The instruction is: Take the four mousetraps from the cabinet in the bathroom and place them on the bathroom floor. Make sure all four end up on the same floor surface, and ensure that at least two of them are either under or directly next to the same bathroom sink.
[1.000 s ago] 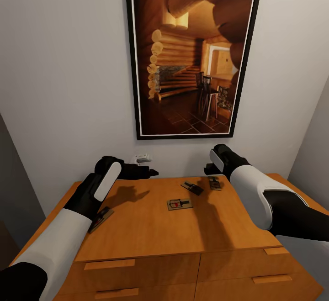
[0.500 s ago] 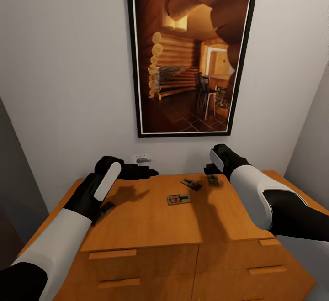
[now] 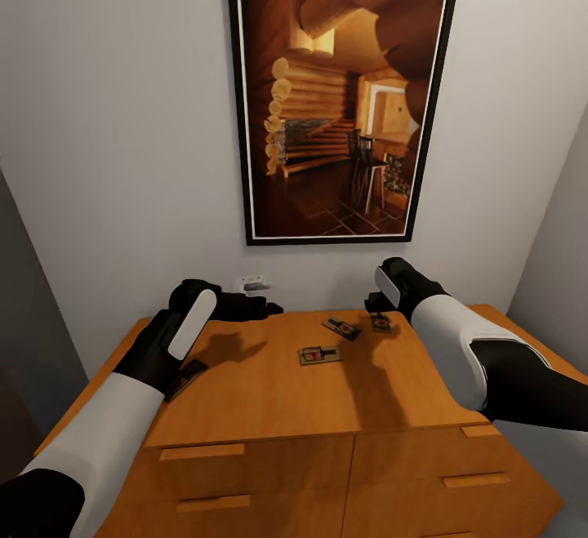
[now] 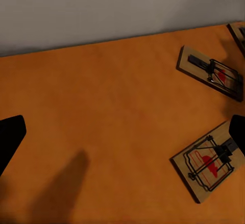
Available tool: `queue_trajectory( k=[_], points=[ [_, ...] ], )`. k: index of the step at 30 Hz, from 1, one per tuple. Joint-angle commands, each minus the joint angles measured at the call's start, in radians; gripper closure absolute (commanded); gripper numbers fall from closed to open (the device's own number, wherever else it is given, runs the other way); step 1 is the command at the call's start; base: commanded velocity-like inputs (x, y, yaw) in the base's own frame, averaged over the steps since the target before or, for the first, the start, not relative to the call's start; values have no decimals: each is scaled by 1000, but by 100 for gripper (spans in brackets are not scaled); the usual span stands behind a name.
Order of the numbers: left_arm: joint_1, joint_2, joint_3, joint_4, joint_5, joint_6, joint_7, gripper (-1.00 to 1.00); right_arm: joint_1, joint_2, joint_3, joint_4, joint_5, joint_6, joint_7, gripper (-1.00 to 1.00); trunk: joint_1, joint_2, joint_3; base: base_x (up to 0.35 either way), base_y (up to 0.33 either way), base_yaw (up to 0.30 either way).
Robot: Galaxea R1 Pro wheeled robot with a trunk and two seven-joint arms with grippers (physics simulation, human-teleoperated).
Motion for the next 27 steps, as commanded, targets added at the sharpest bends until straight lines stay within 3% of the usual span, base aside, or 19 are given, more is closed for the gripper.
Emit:
queue_trajectory(
  k=[1,27],
  points=[
    [-1,1,-2,-1,4,2,4,-100,0,1,-4,-1,-1,3,-5,-100,0,-1,-1,-3,0,0],
    [-1,-1,-2,0,4,2,4,-100,-1,4,-9,-1,-5,-33,0,-100,0,-1,-1,0,0,0]
  ],
)
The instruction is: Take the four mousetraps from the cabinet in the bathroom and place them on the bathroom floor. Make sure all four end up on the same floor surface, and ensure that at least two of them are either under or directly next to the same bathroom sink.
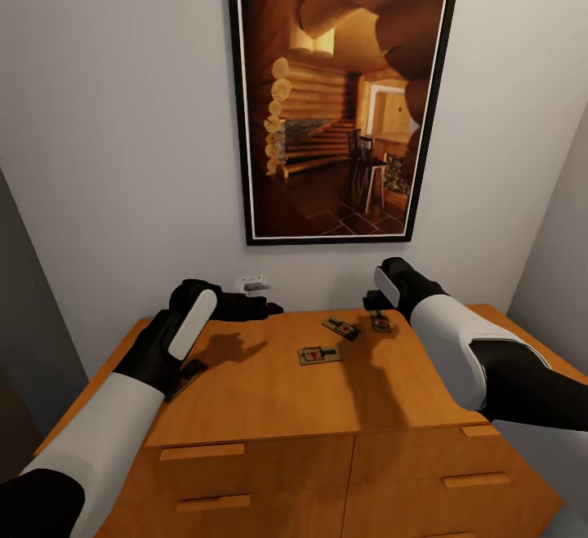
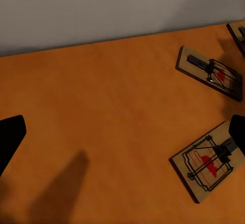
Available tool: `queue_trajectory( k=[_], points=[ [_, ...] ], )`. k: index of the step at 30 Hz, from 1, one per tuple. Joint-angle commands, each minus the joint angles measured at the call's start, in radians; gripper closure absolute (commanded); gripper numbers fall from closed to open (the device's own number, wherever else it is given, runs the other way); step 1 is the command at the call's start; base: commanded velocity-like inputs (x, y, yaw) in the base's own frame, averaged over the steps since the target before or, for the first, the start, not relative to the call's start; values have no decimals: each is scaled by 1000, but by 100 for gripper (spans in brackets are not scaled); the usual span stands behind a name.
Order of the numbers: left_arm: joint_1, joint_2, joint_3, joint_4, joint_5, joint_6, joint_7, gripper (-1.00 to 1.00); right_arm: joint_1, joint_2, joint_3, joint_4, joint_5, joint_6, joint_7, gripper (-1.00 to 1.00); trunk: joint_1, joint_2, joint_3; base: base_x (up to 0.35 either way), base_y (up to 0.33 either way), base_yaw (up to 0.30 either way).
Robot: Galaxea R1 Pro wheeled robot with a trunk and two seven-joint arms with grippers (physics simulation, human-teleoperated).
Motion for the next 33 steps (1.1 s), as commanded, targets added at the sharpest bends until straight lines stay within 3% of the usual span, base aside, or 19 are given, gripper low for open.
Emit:
queue_trajectory(
  k=[1,13,33],
  points=[
    [-1,1,-2,-1,4,2,4,-100,-1,0,-5,-1,-5,-1,-5,-100,0,-1,-1,0,0,0],
    [-1,1,-2,-1,4,2,4,-100,0,-4,-23,-1,-46,-26,-3,-100,0,-1,-1,0,0,0],
    [-1,1,-2,9,4,2,4,-100,0,-9,-24,-1,-52,-30,-3,-100,0,-1,-1,0,0,0]
  ],
)
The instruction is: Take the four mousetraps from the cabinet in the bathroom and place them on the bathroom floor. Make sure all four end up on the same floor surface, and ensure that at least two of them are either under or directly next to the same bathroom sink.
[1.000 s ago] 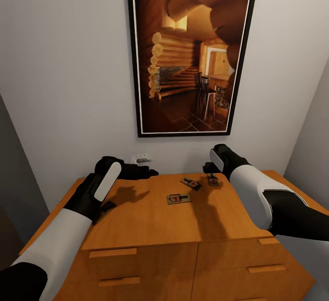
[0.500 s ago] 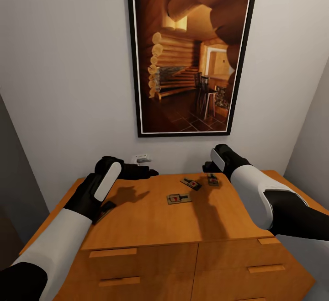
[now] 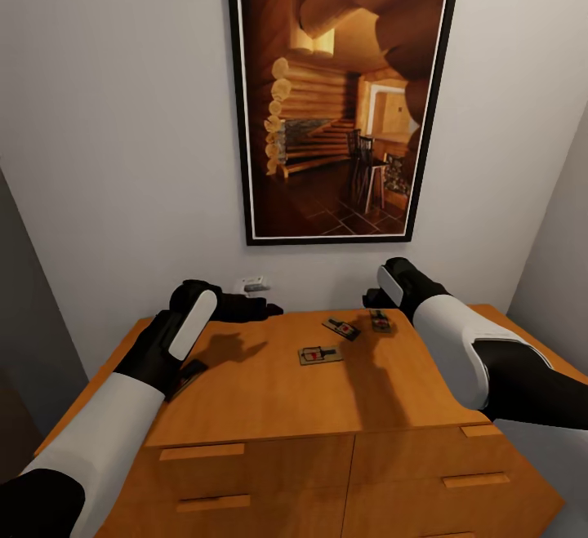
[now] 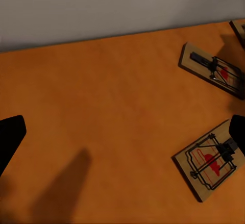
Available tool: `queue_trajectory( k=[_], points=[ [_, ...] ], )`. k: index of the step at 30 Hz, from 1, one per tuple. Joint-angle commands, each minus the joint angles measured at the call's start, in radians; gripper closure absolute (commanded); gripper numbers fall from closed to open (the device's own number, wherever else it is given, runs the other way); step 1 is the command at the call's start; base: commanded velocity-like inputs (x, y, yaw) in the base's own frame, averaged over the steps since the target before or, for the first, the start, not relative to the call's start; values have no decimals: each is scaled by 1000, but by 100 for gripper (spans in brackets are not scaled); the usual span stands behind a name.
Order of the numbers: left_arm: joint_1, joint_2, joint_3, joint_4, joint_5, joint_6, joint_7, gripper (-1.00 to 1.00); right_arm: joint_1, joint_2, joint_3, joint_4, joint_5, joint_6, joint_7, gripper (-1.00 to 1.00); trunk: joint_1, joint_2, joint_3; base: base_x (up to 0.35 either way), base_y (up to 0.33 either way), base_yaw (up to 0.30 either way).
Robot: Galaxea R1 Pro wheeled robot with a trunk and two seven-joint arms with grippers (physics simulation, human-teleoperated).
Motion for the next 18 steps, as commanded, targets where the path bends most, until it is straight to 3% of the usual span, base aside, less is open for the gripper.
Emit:
queue_trajectory(
  k=[1,9,18],
  points=[
    [-1,1,-2,1,4,2,4,-100,0,-1,-6,-1,-7,2,-9,-100,0,-1,-1,0,0,0],
    [-1,1,-2,9,4,2,4,-100,0,-8,-7,7,-8,-8,-9,-100,0,-1,-1,0,0,0],
    [-1,0,-2,10,3,2,5,-100,-1,-39,-7,66,-7,-68,5,-100,0,-1,-1,0,0,0]
  ],
)
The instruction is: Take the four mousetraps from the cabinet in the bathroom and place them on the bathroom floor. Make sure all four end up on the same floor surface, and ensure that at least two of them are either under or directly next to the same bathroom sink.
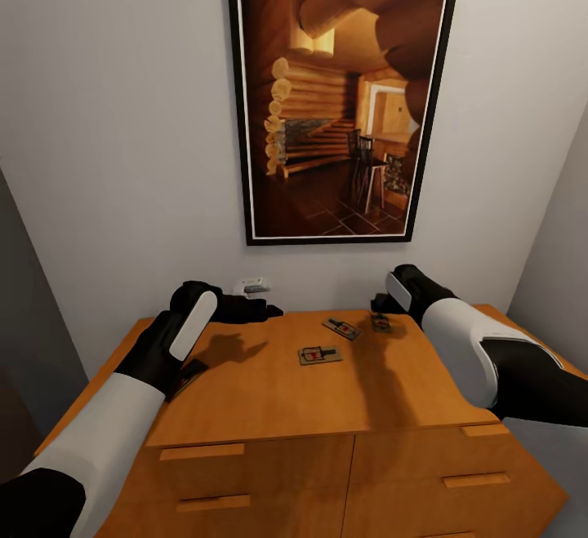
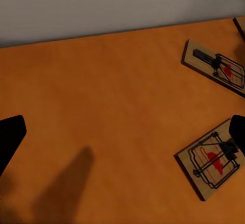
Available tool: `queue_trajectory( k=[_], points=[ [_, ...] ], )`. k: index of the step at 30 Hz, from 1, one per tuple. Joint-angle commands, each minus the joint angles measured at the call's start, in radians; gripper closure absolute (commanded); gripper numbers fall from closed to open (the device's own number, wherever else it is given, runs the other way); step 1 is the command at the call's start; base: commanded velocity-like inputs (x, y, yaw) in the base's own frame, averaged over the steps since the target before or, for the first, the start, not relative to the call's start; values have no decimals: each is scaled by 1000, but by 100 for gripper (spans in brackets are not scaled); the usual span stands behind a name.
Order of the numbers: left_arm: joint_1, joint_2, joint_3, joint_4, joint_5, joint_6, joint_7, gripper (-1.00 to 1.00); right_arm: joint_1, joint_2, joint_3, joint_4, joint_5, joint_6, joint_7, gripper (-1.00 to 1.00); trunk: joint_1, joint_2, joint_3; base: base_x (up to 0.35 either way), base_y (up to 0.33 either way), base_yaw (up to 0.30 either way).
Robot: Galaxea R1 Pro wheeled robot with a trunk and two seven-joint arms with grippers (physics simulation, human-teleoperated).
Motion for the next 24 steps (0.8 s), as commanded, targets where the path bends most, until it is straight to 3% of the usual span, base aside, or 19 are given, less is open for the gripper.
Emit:
queue_trajectory(
  k=[1,13,24],
  points=[
    [-1,1,-2,-1,4,3,4,-100,-1,-3,-6,5,-7,-5,-5,-100,0,-1,-1,0,0,0],
    [-1,-1,-2,-1,4,2,3,-100,0,-14,-5,29,-6,-33,11,-100,0,-1,-1,0,0,0],
    [-1,-1,-2,-1,4,2,3,-100,0,-6,-7,31,-6,-36,13,-100,0,-1,-1,0,0,0]
  ],
)
